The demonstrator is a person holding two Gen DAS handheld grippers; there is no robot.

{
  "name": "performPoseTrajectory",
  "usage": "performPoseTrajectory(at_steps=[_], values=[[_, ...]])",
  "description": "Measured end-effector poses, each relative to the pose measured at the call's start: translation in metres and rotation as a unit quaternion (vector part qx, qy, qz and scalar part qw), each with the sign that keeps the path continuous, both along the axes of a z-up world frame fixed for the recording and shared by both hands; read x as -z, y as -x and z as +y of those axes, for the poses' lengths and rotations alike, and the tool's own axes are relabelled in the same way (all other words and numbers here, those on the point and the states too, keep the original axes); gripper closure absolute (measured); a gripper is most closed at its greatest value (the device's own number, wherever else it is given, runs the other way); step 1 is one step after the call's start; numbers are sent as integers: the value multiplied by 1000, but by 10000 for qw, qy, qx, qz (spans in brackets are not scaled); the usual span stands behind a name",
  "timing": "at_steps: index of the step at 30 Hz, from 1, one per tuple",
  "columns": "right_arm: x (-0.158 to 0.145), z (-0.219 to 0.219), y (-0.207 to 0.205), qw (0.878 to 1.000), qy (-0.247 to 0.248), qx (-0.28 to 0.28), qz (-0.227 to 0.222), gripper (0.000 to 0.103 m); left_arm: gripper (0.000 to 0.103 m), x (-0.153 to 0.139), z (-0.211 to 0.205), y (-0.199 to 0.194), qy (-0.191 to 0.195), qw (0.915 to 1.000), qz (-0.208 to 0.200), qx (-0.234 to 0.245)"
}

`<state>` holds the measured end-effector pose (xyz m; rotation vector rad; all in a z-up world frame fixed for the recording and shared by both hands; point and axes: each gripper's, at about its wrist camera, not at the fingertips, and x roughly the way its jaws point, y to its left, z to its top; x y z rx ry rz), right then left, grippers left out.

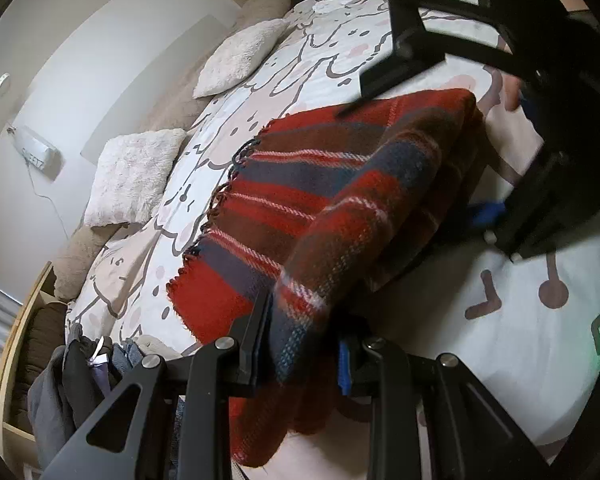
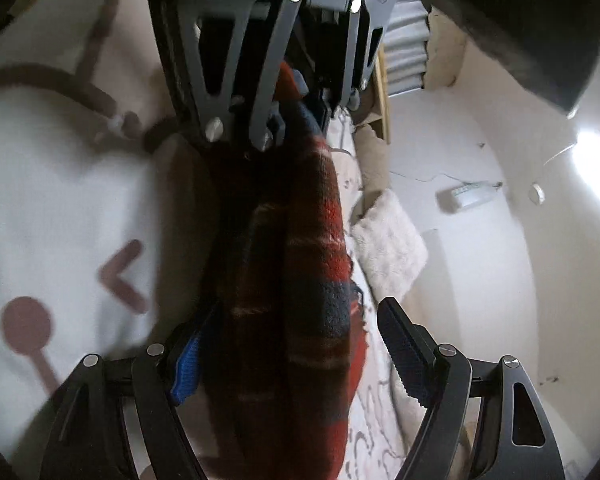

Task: Fold clothes
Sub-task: 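Grasp the folded blanket's edge with the left gripper while the right gripper grasps beside it, then lift the folded blanket with both grippers and carry it toward the clothes stack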

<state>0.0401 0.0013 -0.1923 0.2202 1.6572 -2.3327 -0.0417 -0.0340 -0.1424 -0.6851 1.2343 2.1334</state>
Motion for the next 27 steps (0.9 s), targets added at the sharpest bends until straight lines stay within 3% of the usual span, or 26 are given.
performPoseTrajectory(at_steps=[6, 13, 15, 17, 18, 19, 22, 25, 27], values=[[11, 21, -5, 9952, -235, 170, 932, 24, 76, -3, -5, 1, -285, 9993, -195, -111], [13, 40, 0, 9922, -422, 296, 1132, 24, 75, 7, -3, -9, -73, 10000, -21, 12], [12, 46, -2, 9930, -404, 291, 1074, 29, 74, 12, -2, -15, 70, 9998, 163, 88], [13, 51, -5, 9946, -420, 197, 929, 48, 73, 17, -1, -20, 190, 9991, 353, 134], [15, 53, -9, 9953, -445, 107, 852, 63, 73, 20, 0, -24, 278, 9983, 486, 164], [16, 55, -11, 9959, -455, 34, 786, 68, 73, 22, -1, -26, 361, 9974, 598, 182], [12, 59, -14, 9979, -377, -67, 516, 73, 70, 28, -3, -33, 609, 9935, 934, 236], [-7, 60, -8, 10000, -82, 3, 42, 75, 50, 34, -5, -39, 856, 9878, 1268, 289], [-24, 59, -1, 9993, 189, 100, -315, 76, 47, 37, -6, -43, 1019, 9830, 1490, 324]])
